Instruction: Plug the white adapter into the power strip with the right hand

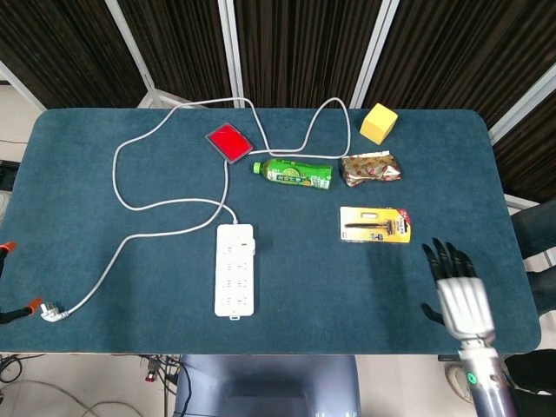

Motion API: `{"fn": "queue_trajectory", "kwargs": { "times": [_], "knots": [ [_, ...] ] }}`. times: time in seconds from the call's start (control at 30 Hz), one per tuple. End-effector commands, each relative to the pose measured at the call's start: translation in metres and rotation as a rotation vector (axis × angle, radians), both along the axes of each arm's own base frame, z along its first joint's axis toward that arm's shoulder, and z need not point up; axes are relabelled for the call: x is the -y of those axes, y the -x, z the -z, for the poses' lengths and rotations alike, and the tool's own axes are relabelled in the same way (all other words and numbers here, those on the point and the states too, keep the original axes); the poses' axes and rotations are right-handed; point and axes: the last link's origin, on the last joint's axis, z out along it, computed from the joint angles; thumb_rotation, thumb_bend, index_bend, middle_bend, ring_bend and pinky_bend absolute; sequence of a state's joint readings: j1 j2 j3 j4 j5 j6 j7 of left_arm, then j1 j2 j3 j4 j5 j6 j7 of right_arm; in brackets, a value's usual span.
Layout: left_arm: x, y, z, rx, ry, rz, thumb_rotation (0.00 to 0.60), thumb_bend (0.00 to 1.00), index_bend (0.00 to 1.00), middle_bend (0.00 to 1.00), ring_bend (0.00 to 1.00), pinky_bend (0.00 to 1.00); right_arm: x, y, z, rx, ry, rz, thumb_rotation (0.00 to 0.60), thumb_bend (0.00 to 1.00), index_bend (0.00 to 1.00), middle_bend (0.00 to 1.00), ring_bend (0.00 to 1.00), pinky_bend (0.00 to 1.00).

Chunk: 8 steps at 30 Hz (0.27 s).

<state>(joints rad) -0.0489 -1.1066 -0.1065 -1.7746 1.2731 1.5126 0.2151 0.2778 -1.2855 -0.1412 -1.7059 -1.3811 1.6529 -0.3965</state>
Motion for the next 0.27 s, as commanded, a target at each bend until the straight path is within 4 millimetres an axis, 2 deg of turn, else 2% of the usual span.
{"fn": "queue_trajectory", "kwargs": {
  "times": [0.03, 0.27],
  "knots": [
    [-0.0003, -0.0008, 0.0006, 0.001, 0.001, 0.006, 0.600, 0.06, 0.17, 0.00, 0.00, 0.00, -0.0243, 0.0169, 0.0026, -0.001, 0.032, -0.013, 0.600, 0.19, 0.00, 0.00, 0.00, 0.14],
    [-0.0005, -0.0016, 0.0023, -0.004, 0.005, 0.019, 0.600, 0.06, 0.17, 0.00, 0.00, 0.00, -0.0281, 0.0156, -0.0046, -0.018, 0.084, -0.044, 0.600, 0.19, 0.00, 0.00, 0.00, 0.14]
  ]
}}
